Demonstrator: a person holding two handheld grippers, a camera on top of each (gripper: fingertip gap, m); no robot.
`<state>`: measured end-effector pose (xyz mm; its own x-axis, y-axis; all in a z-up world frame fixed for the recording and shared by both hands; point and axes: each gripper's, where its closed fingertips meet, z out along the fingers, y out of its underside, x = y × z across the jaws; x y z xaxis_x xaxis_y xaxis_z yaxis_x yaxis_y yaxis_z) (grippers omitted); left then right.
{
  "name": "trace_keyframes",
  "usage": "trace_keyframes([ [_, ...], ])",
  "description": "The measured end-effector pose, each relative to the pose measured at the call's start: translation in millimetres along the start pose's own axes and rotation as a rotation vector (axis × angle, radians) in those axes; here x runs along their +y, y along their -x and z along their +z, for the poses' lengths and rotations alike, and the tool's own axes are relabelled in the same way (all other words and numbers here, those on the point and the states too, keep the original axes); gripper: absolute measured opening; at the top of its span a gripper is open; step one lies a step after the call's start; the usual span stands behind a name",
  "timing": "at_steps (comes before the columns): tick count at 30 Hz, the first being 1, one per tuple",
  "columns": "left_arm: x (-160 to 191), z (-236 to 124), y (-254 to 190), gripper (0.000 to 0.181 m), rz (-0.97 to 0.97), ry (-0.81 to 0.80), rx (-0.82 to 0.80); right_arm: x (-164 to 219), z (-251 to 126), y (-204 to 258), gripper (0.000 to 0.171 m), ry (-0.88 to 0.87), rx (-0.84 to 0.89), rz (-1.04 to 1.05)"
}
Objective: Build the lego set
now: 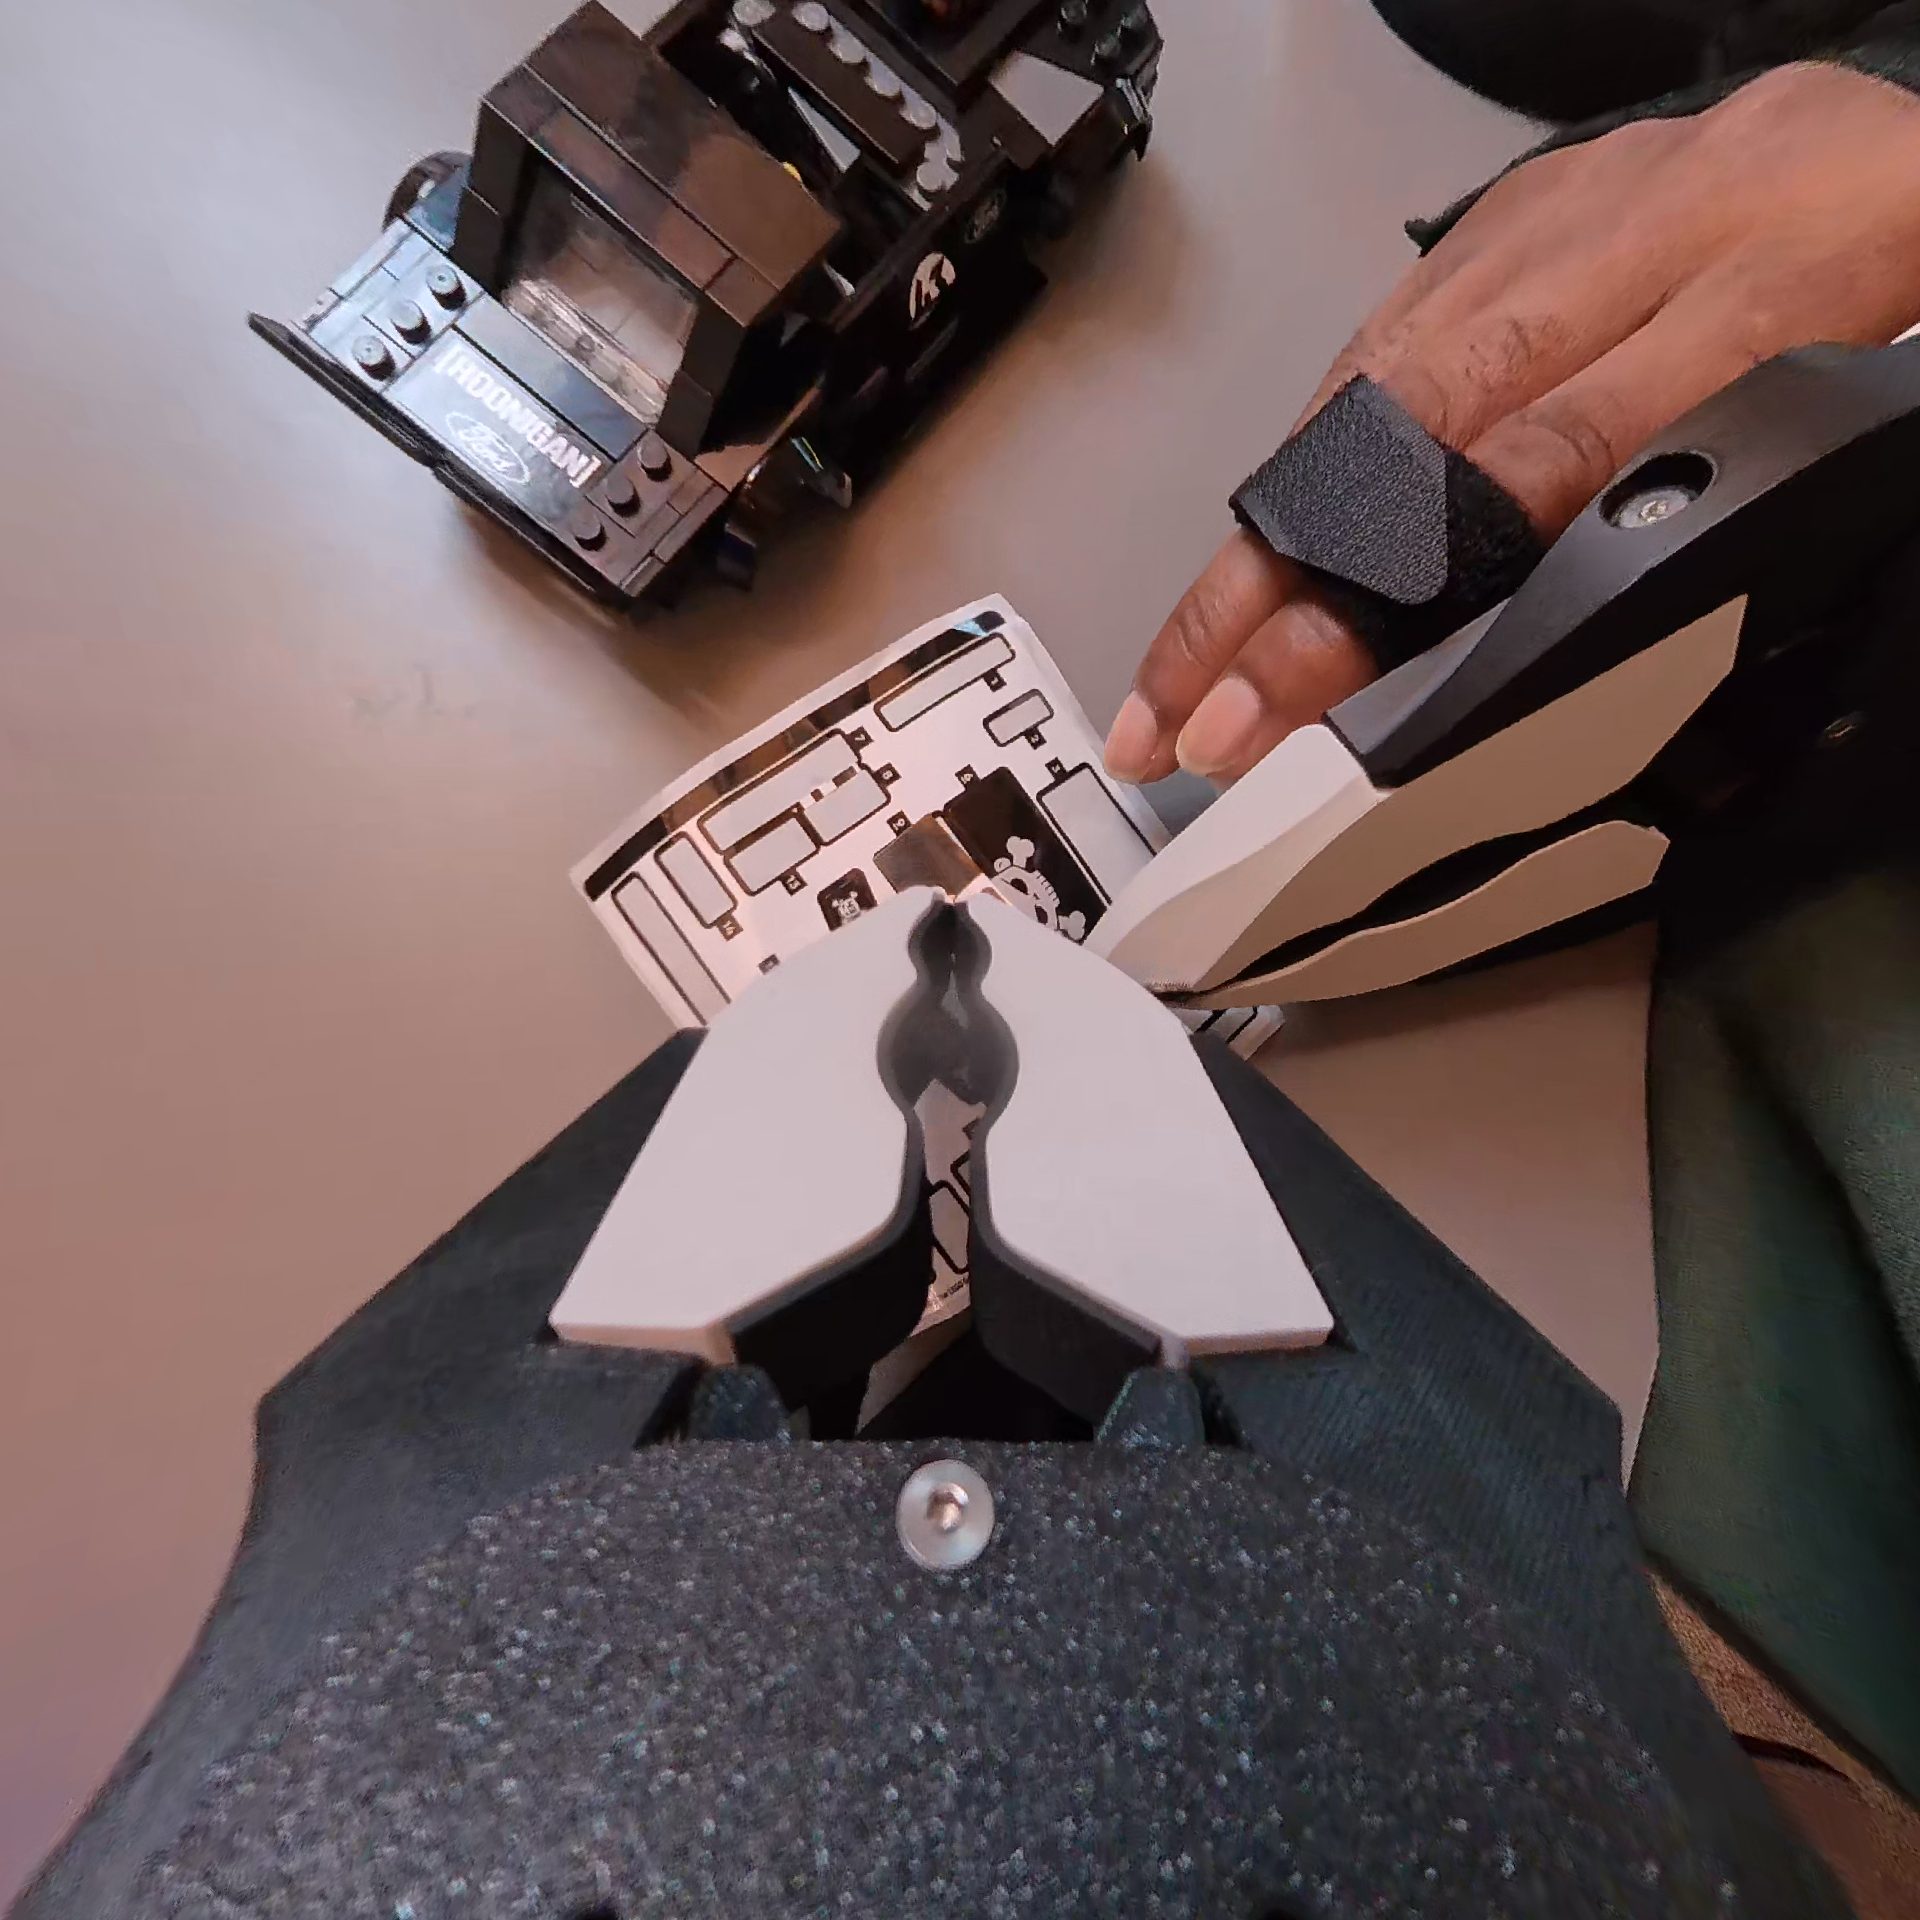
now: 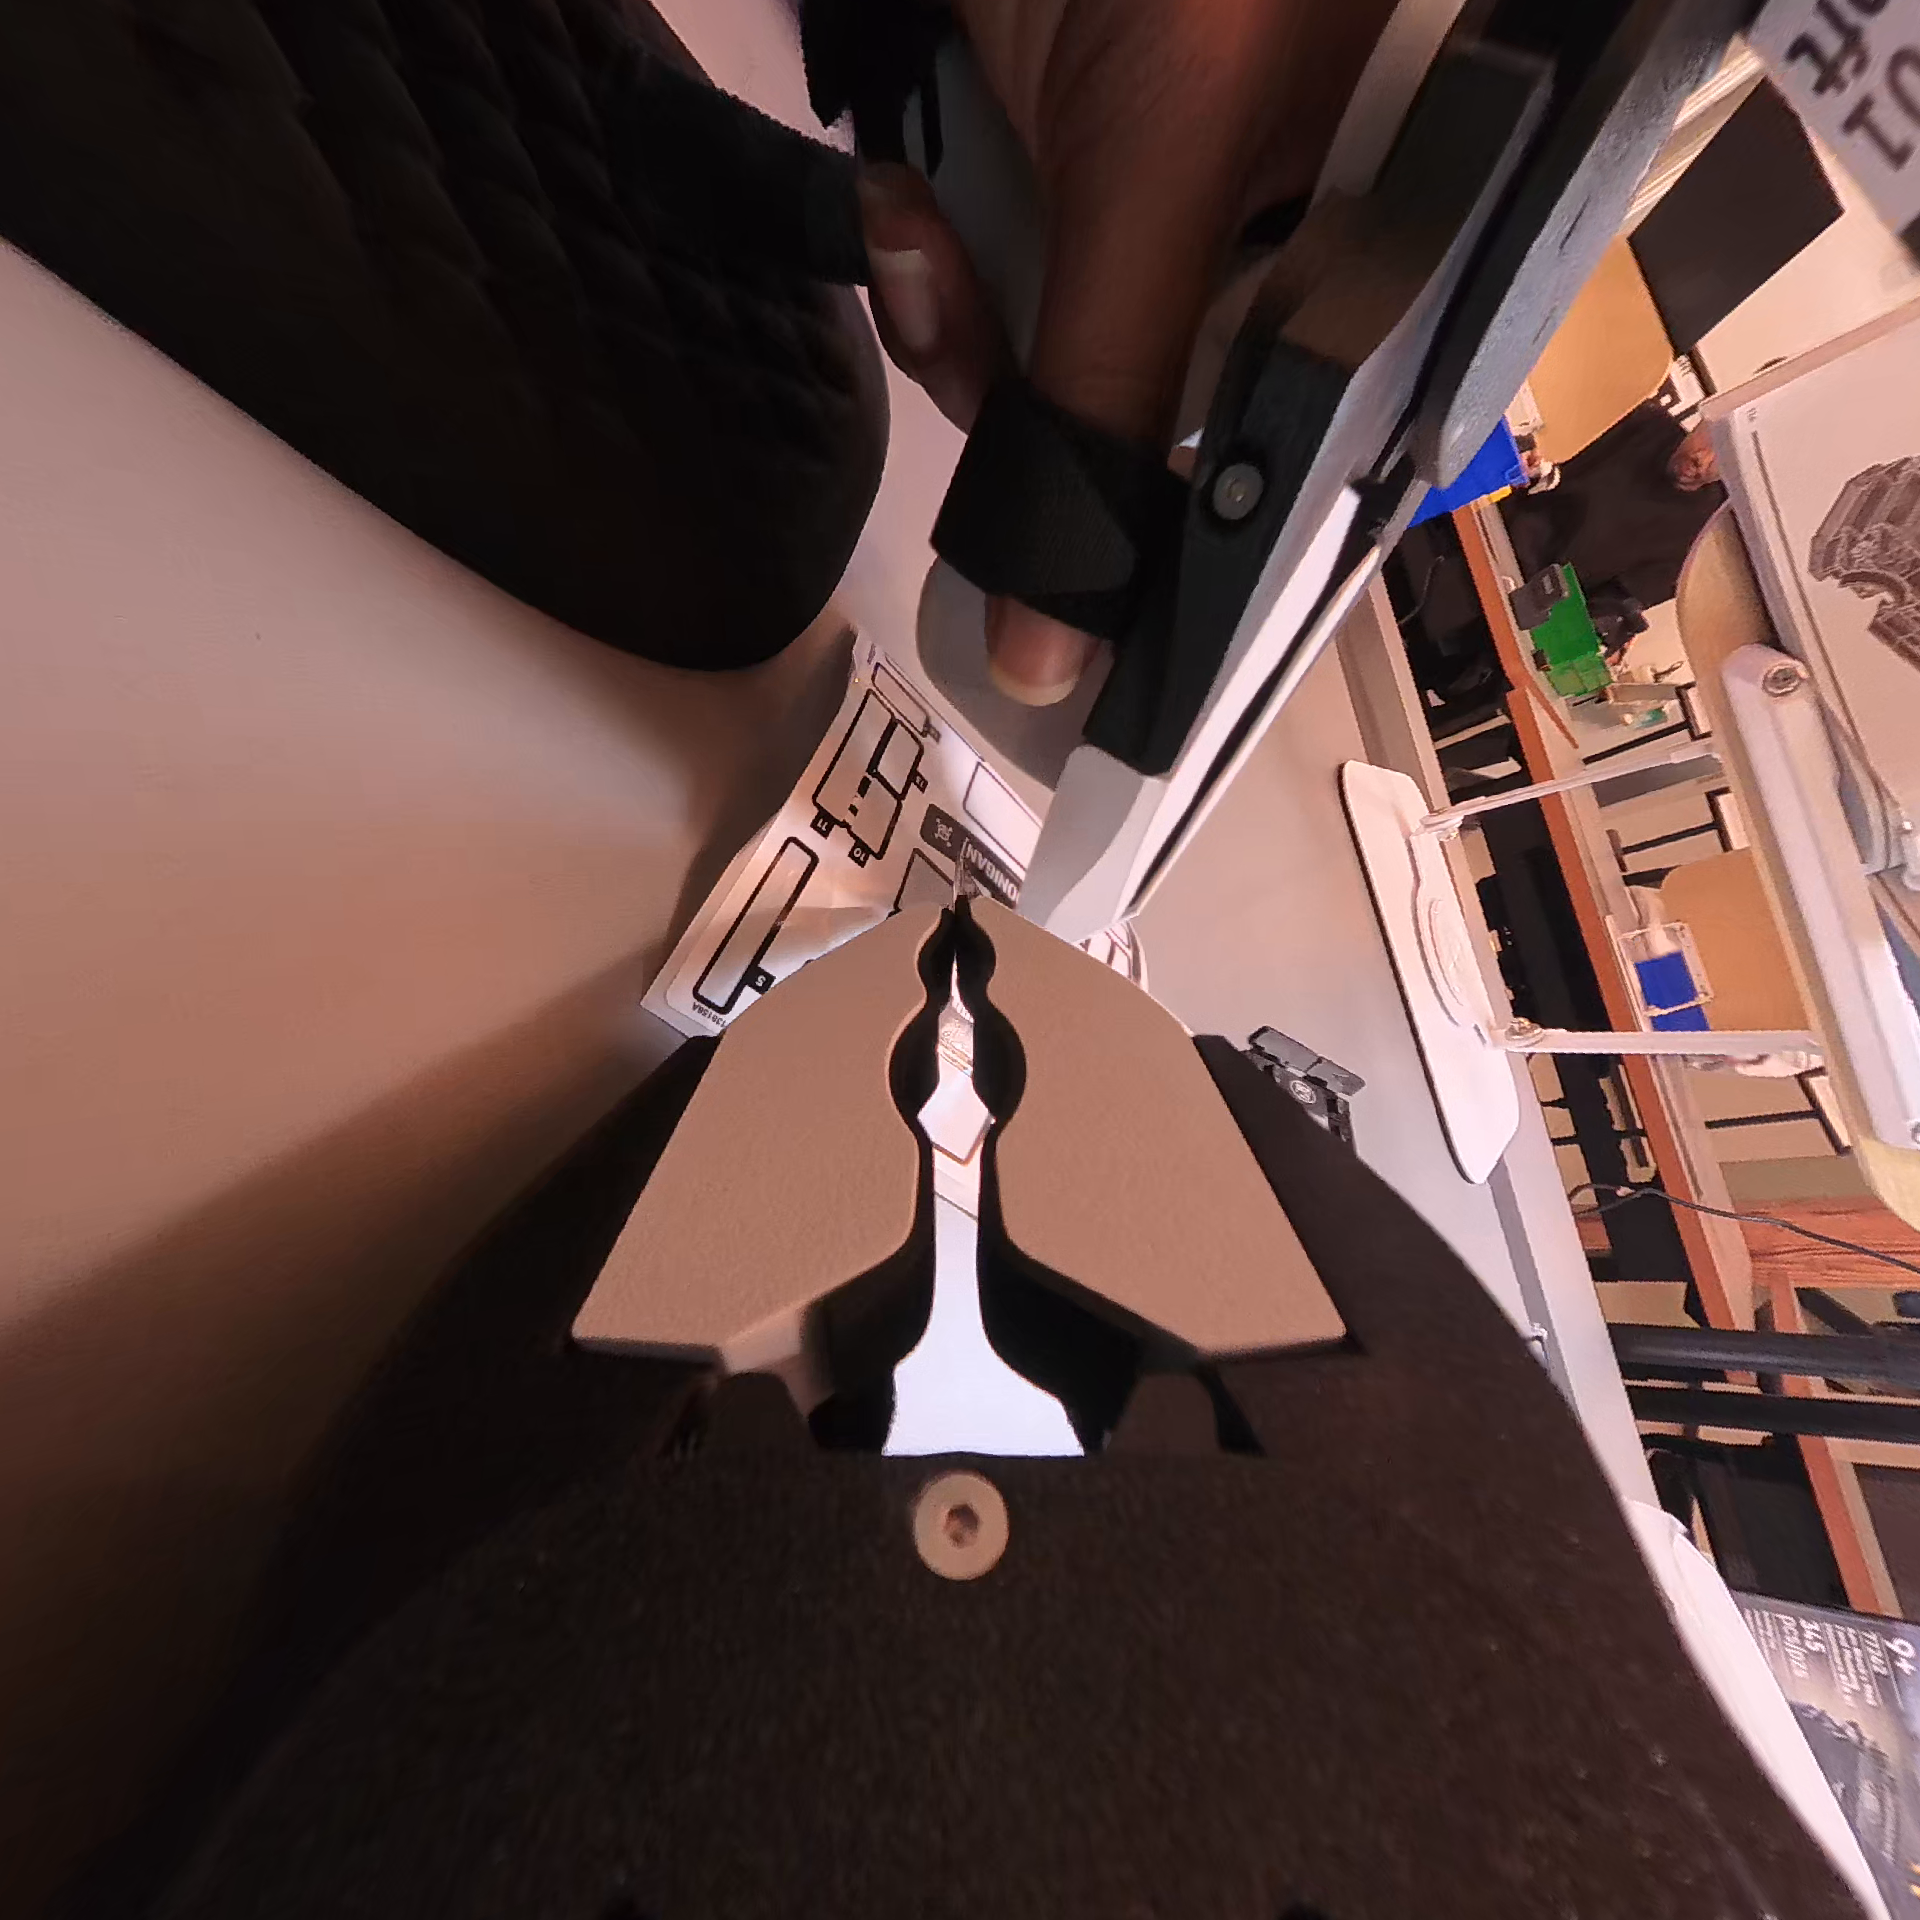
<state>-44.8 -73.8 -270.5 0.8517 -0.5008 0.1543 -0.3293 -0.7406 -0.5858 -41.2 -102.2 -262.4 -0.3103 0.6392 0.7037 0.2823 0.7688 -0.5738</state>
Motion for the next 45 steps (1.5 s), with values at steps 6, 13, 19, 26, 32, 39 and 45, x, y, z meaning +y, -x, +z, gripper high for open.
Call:
trace_keyframes([
  [6,7,5,-1,0.000,0.014,0.049,0.015,2,3,2,0.000,0.010,-0.013,-0.001],
  [13,13,9,-2,0.000,0.022,0.081,0.021,2,5,4,0.000,0.012,-0.030,0.002],
  [19,13,9,-2,0.000,0.026,0.091,0.027,-13,-3,4,0.000,-0.070,-0.059,0.051],
  [26,-16,-21,11,0.006,-0.075,-0.106,0.016,-6,-19,-21,0.022,-0.106,-0.043,0.255],
  [32,-1,-37,32,0.026,-0.149,-0.095,-0.074,25,-37,-40,0.023,-0.048,-0.009,0.322],
  [39,22,-28,-13,0.048,-0.120,-0.074,-0.019,40,-49,-14,0.029,-0.008,-0.151,0.368],
  [45,32,-5,-25,0.077,-0.050,-0.002,-0.169,39,-42,-13,0.029,-0.007,-0.152,0.313],
])
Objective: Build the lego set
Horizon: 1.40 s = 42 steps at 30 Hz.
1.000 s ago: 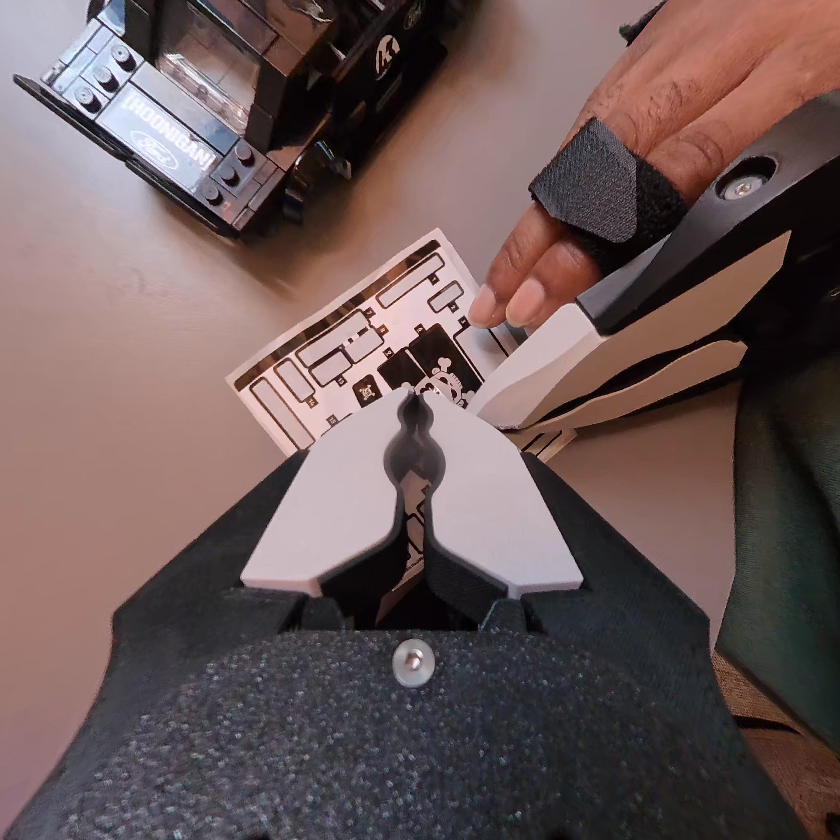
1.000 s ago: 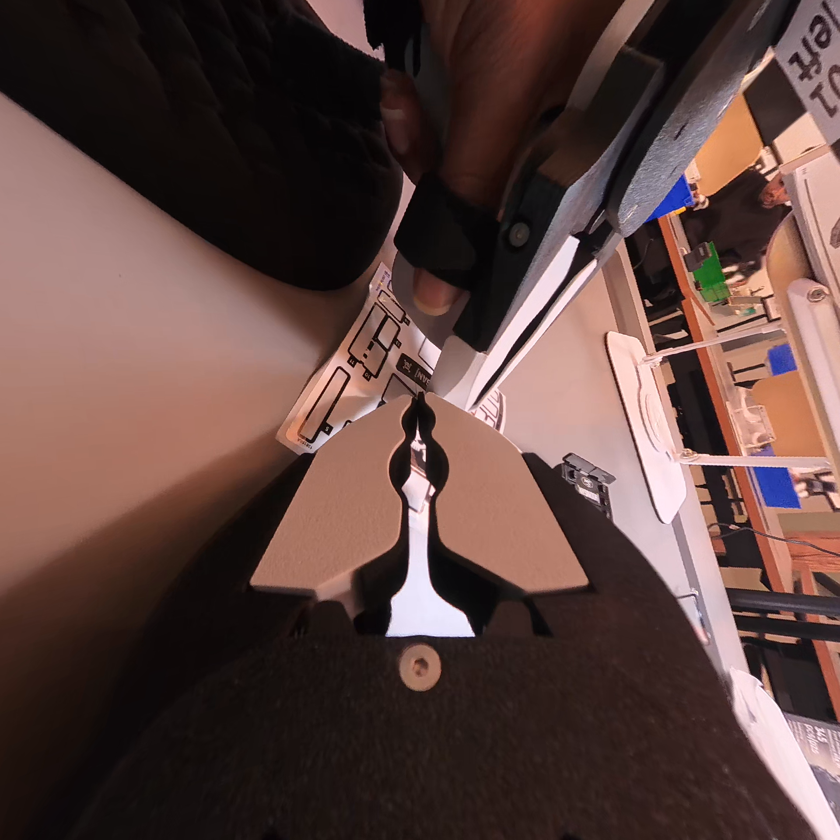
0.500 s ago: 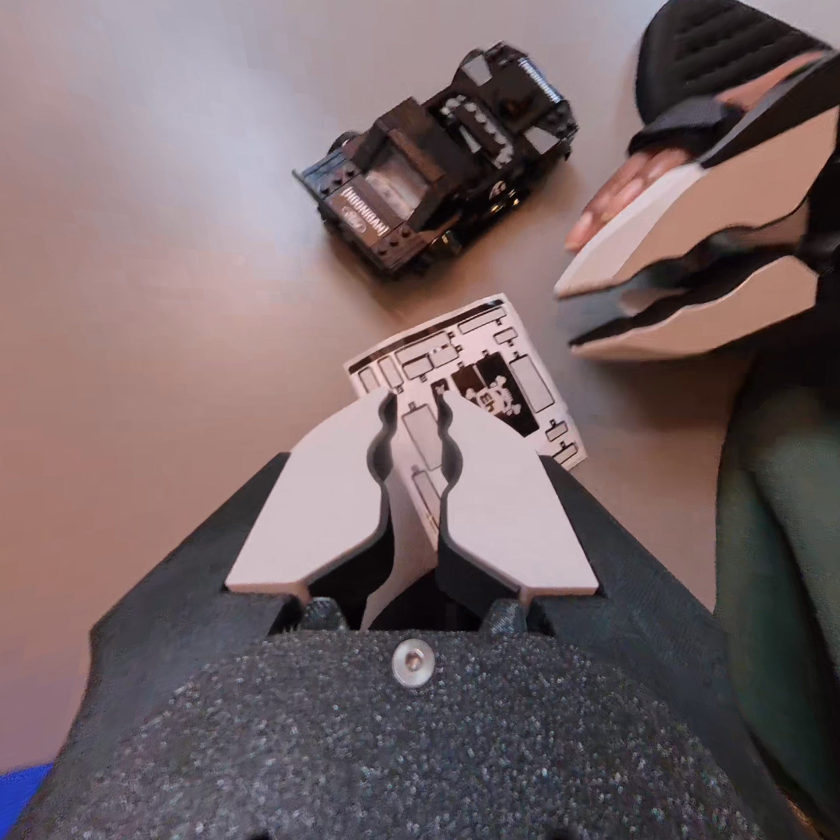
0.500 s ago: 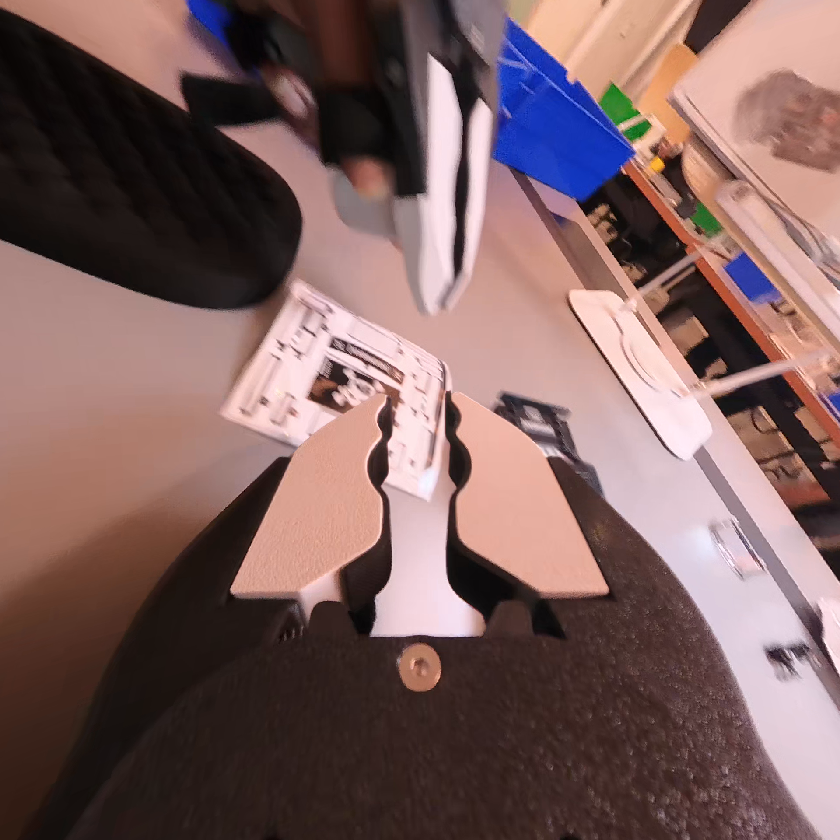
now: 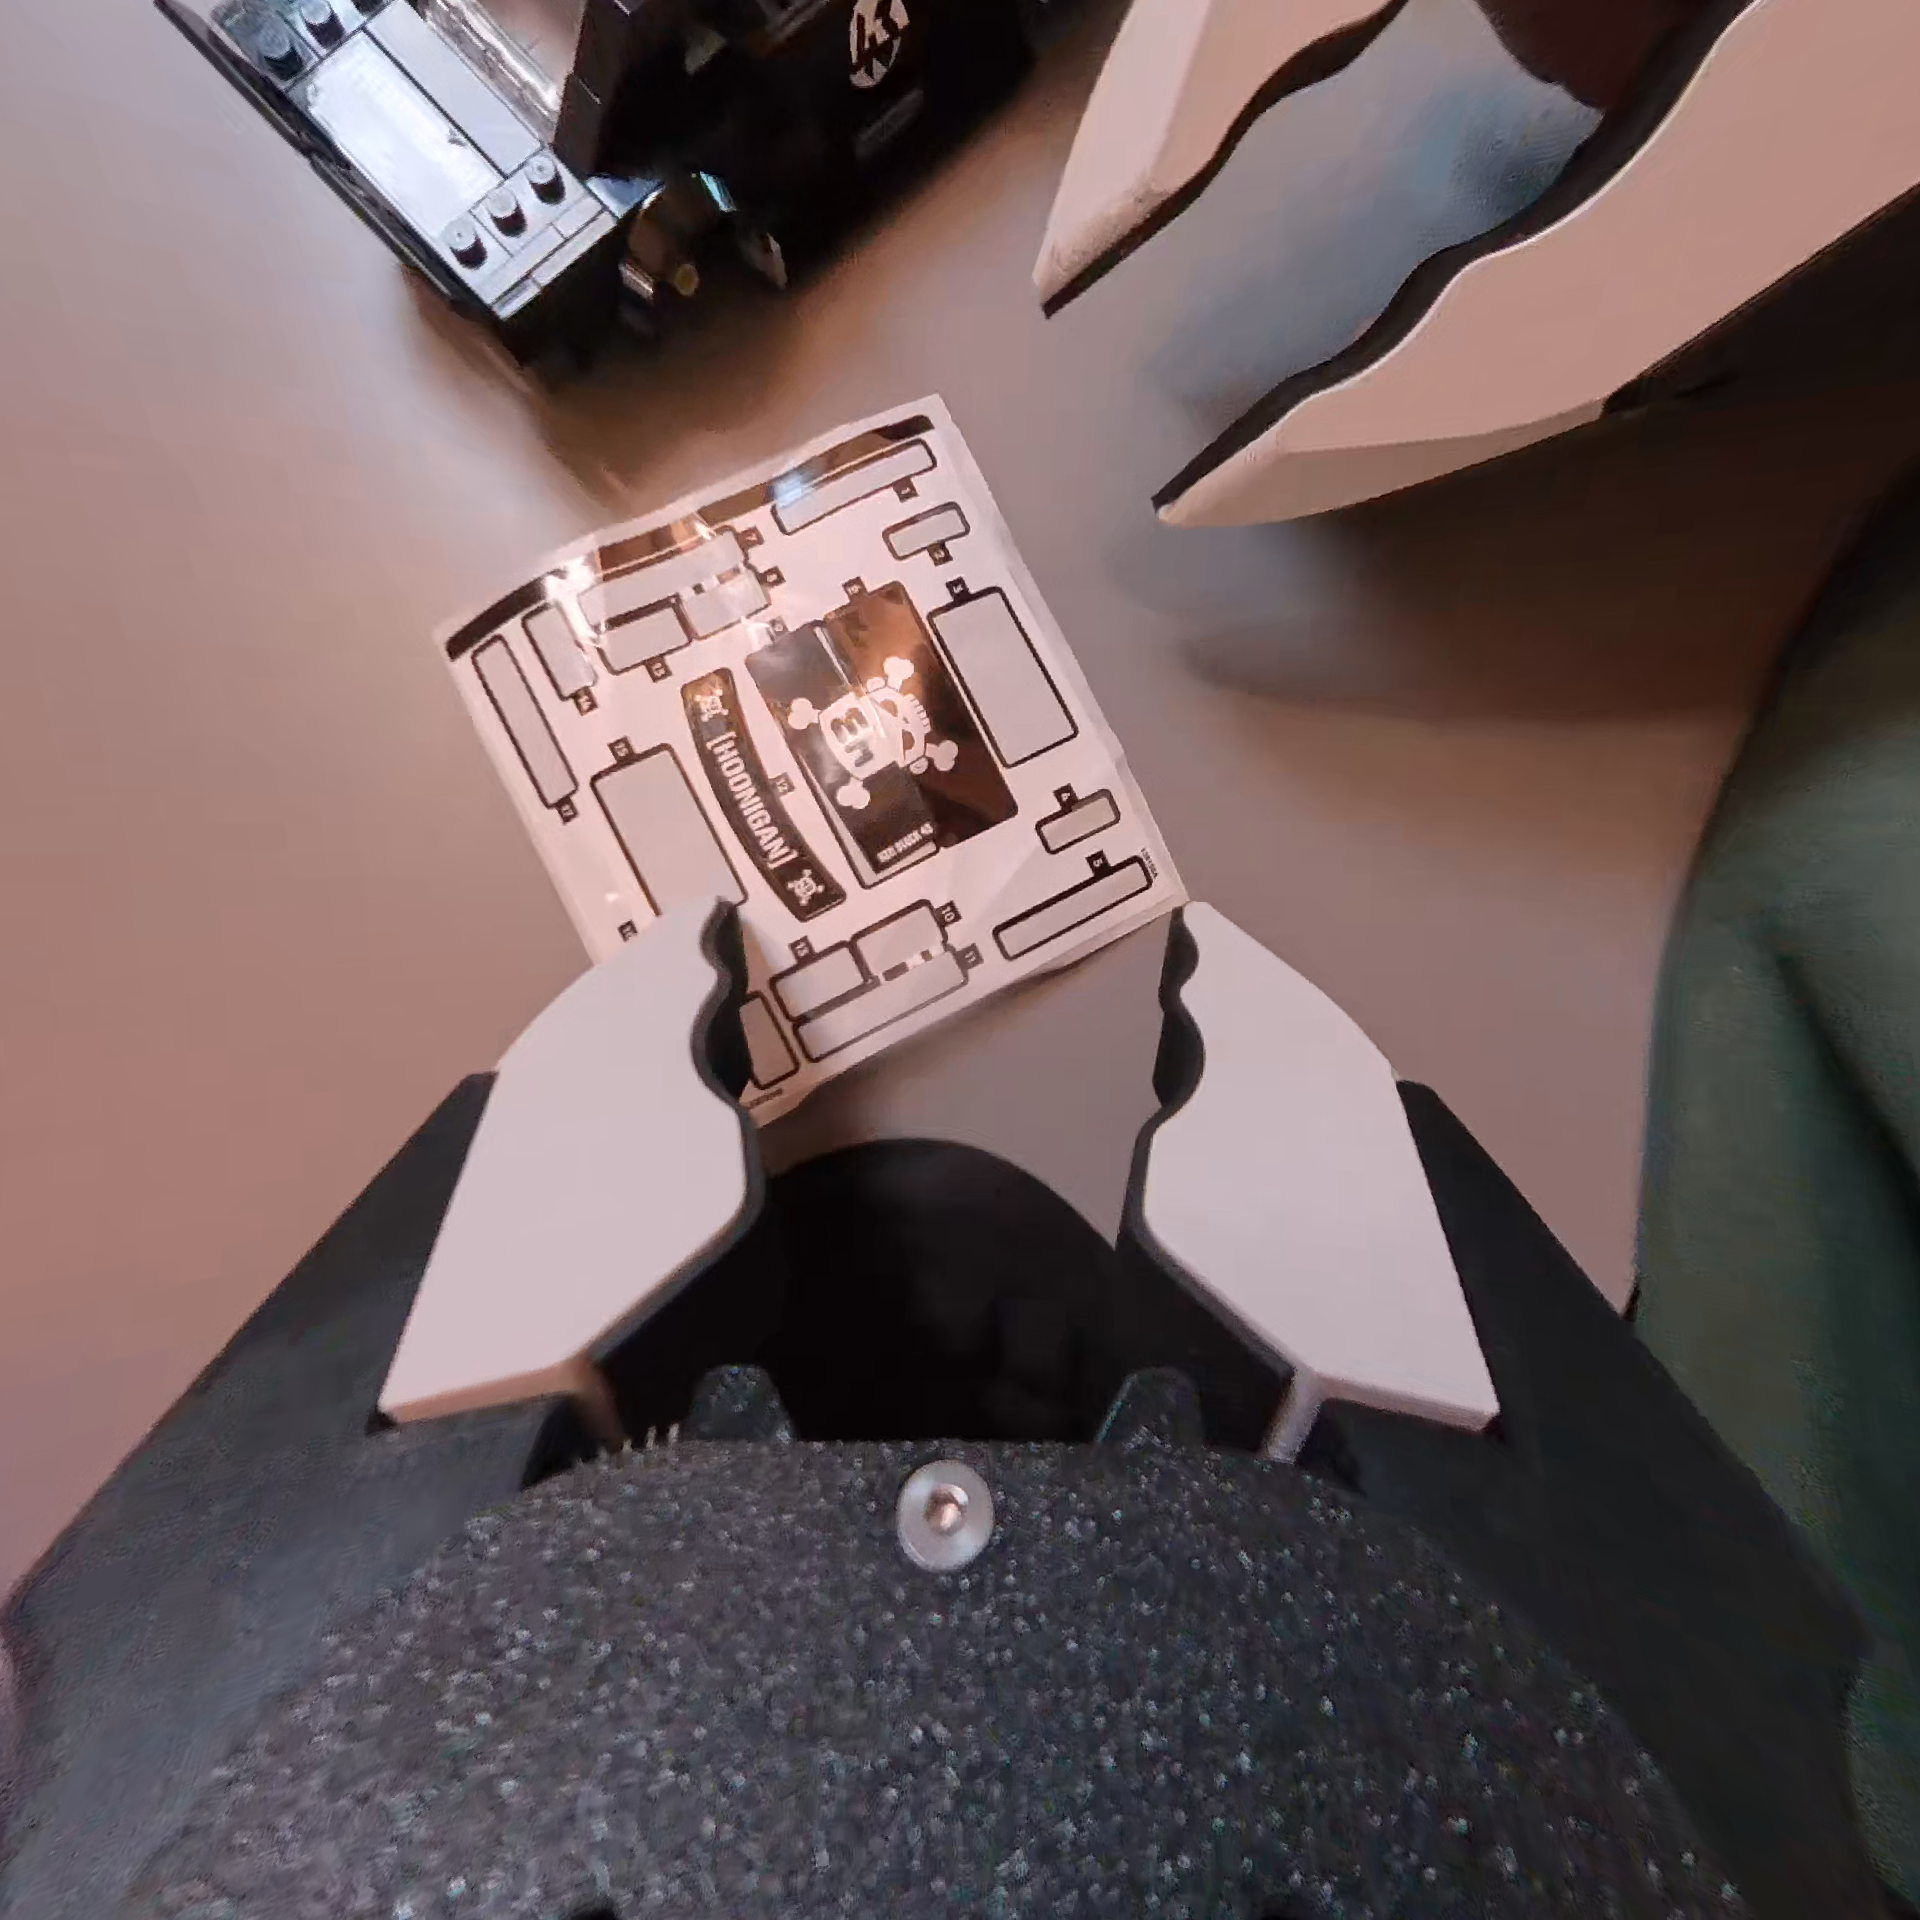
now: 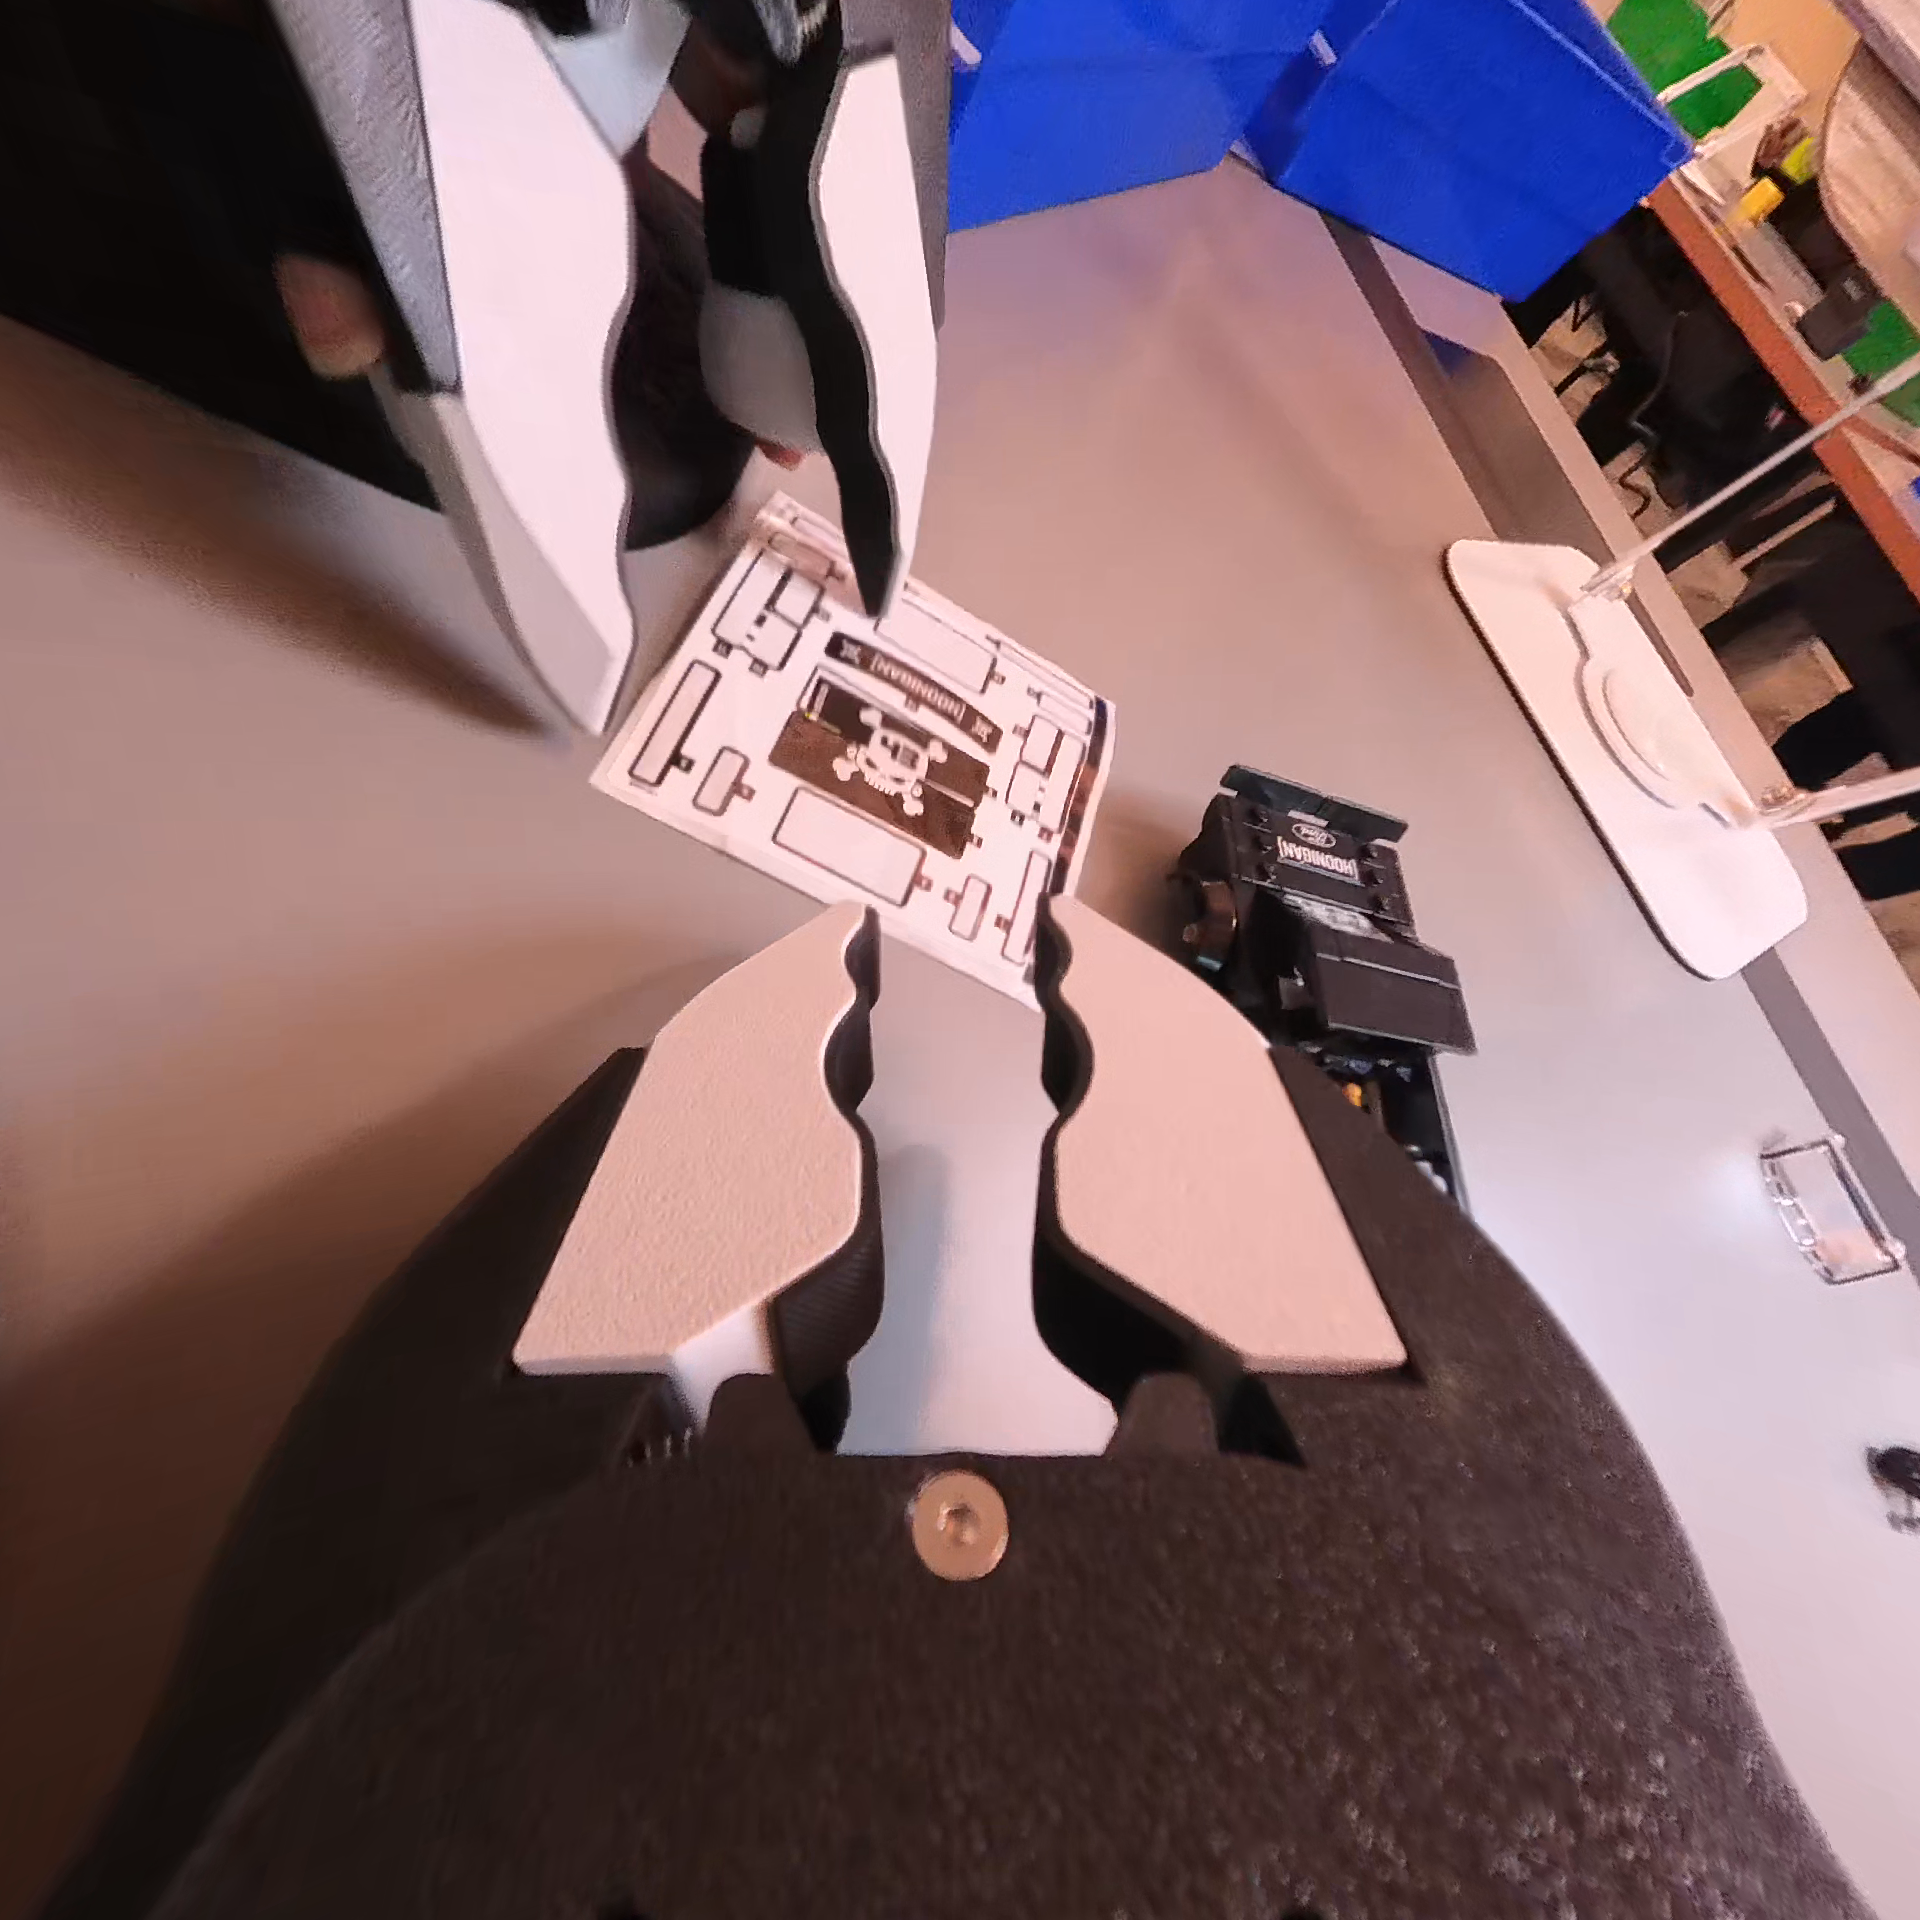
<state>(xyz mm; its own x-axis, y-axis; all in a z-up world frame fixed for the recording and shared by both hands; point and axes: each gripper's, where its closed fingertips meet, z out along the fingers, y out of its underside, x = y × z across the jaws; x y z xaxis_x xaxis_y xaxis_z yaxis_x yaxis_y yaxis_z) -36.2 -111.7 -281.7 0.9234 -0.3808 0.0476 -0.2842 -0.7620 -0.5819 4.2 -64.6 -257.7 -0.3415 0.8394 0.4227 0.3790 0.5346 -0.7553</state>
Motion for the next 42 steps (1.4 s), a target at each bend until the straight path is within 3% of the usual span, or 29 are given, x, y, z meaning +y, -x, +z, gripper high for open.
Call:
trace_keyframes([
  [14,-6,-3,67,0.070,-0.045,0.033,-0.141,-13,-11,-24,0.025,-0.041,0.081,0.041],
  [18,-14,-17,74,0.067,-0.055,-0.004,-0.158,-20,-2,-27,0.025,-0.042,0.048,0.084],
  [24,3,-34,78,0.063,-0.159,-0.034,-0.200,-26,28,-25,0.026,0.014,-0.058,0.111],
  [28,9,-44,59,0.054,-0.339,-0.118,-0.099,-31,48,-24,0.034,0.055,-0.145,0.085],
  [32,10,-42,39,0.053,-0.477,-0.181,0.023,-29,67,-24,0.055,0.126,-0.261,0.054],
  [42,6,-35,45,0.054,-0.529,-0.179,0.019,-28,79,-19,0.068,0.236,-0.403,0.036],
])
